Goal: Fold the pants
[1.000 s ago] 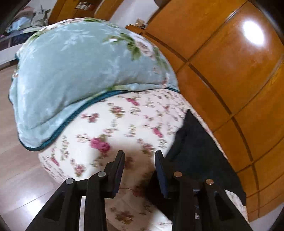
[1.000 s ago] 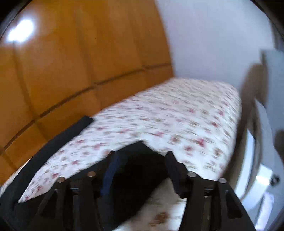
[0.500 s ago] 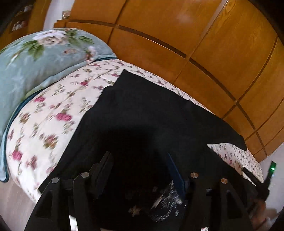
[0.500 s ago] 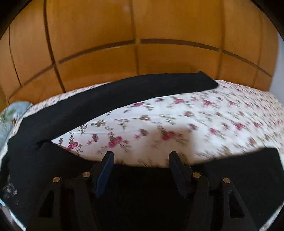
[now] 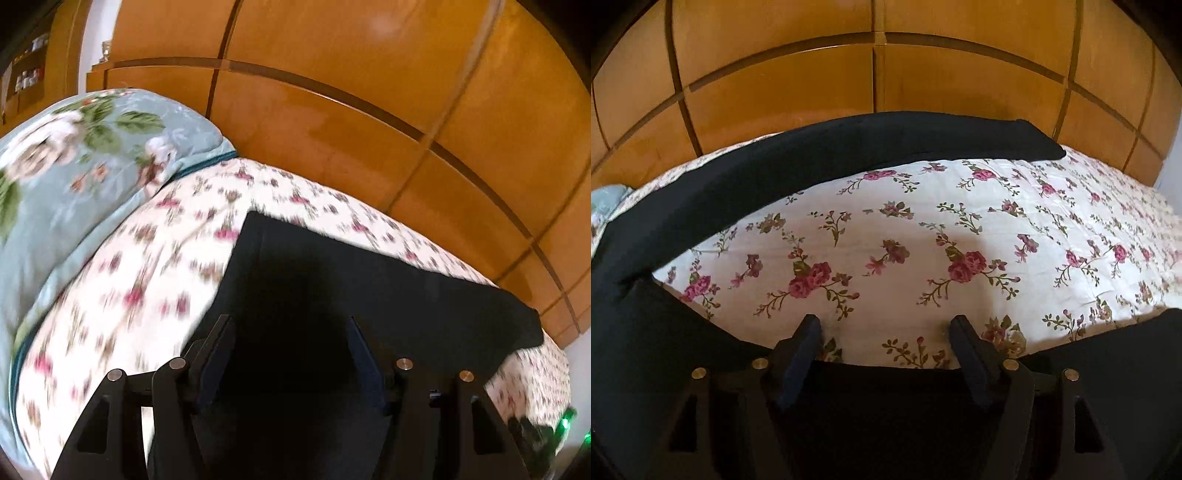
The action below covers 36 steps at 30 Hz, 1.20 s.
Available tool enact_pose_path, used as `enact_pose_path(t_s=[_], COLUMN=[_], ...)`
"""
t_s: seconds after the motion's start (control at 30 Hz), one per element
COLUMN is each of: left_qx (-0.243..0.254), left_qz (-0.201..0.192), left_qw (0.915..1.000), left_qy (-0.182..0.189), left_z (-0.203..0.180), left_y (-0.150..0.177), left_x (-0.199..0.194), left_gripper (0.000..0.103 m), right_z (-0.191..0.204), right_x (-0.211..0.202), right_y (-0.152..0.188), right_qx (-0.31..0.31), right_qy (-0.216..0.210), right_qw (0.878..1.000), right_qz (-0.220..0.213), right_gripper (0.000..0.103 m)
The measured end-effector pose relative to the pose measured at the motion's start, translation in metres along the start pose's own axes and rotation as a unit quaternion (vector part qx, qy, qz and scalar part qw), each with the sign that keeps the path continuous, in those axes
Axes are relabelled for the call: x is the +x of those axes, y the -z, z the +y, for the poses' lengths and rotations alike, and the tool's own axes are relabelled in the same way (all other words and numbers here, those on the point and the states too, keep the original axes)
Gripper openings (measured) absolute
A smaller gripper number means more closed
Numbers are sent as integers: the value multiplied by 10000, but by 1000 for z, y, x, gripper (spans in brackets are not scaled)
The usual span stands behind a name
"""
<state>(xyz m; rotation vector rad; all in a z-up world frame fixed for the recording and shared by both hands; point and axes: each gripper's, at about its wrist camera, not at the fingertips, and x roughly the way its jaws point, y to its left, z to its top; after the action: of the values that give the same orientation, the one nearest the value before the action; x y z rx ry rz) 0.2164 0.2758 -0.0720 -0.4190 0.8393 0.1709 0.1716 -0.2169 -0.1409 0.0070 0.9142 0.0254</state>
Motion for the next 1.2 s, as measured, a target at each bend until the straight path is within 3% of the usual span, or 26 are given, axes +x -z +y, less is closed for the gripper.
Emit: enact_pose_path(t_s=[0.23,0.53,0.57,0.63,0.67,0.73,0.83,0.97,1.2], left_qx=[-389,-515,-477,-248,-123,78,123,-3,-36], left_qz=[79,62,90,232,141,113,137,-198,-511], left_qw=[9986,9984,9986,9989,9988,9982,9984,9990,9976], left_qy=[-355,-218,-215,-336,-456,-591,-529,-388,461], left_z=[18,31,30,25,22,15,10,4,-7], left_y=[-58,-70,-69,-65,-62,-60,-63,-63,-41], left_x=[69,110,114,124,125,124,117,87,17], left_gripper=[63,62,59,39,39,27,11,10,10], right_z=[-4,-6,-6,-6,-5,-5,-4,-2,-3], right_x=[-1,1,1,1,1,1,2,2,2], right_y=[1,1,2,2,2,2,3,4,4], right_qx=[96,125,129,131,127,116,103,76,77], right_qy=[-124,-153,-156,-146,-137,-117,-92,-57,-55], right_qw=[9999,9997,9997,9997,9997,9997,9997,9997,9996], right_qz=[-73,-129,-136,-151,-155,-174,-218,-244,-251], right_gripper=[74,75,75,75,75,75,75,75,75])
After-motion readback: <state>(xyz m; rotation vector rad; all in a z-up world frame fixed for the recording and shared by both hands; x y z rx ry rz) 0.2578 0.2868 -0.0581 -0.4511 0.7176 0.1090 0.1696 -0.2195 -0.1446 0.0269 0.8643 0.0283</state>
